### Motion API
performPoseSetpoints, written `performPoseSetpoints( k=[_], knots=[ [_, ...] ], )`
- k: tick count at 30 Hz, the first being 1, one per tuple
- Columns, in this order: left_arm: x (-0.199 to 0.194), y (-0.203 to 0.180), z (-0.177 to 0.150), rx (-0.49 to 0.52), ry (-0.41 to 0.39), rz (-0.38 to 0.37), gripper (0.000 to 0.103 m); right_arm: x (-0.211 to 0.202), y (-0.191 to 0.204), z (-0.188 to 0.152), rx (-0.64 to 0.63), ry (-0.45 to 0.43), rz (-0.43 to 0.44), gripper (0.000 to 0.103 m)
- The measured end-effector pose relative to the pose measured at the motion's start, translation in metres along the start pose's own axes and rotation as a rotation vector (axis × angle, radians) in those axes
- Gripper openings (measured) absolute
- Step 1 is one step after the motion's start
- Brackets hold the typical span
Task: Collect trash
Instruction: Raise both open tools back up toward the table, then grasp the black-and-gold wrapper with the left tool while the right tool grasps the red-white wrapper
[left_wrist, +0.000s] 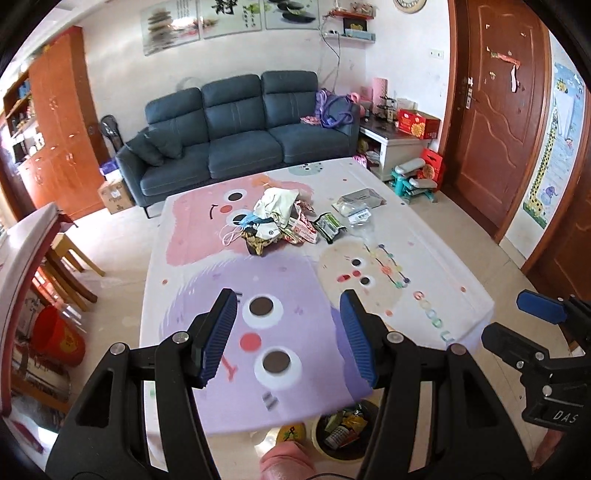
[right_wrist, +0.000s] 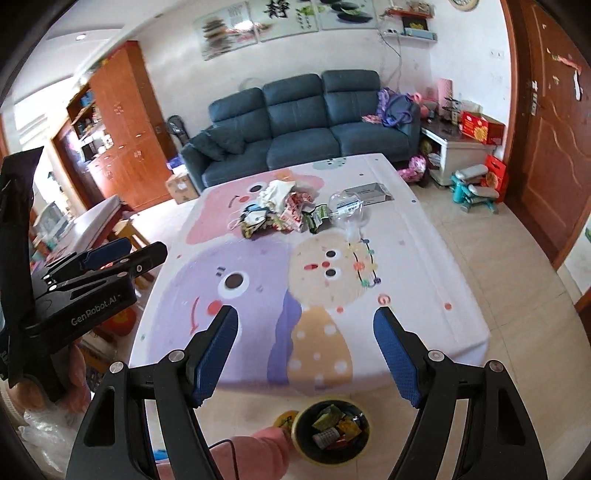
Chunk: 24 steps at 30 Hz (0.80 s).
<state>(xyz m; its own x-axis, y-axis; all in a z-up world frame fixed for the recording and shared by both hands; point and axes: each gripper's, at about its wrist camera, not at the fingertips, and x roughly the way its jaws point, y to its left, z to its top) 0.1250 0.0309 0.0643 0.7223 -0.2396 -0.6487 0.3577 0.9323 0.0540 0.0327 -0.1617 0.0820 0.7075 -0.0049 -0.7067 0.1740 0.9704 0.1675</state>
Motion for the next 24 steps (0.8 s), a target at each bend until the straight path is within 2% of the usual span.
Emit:
performPoseSetpoints(
  k=[6, 8, 14, 18, 24],
  knots=[
    [0.083, 0.042, 0.044, -0.038, 0.075, -0.118, 0.056, 0.075, 0.010, 0.050, 0.055, 0.064, -0.038, 0.077],
    [0.112, 0.055, 0.056, -0.059, 0.106, -0.149, 0.060, 0.104, 0.011, 0.064, 0.064, 0.095, -0.053, 0.077],
    [0.210, 0.096, 0.083, -0.163, 0.218, -0.151, 0.060, 0.177, 0.012, 0.095, 0.098, 0.148, -0.069, 0.074],
    [0.268, 0.118, 0.088, -0.248, 0.297, -0.150, 0.060, 0.231, 0.017, 0.113, 0.092, 0.179, -0.065, 0.070],
    [0.330, 0.133, 0.092, -0.332, 0.394, -0.183, 0.060, 0.308, 0.029, 0.142, 0.054, 0.203, -0.041, 0.065]
  ],
)
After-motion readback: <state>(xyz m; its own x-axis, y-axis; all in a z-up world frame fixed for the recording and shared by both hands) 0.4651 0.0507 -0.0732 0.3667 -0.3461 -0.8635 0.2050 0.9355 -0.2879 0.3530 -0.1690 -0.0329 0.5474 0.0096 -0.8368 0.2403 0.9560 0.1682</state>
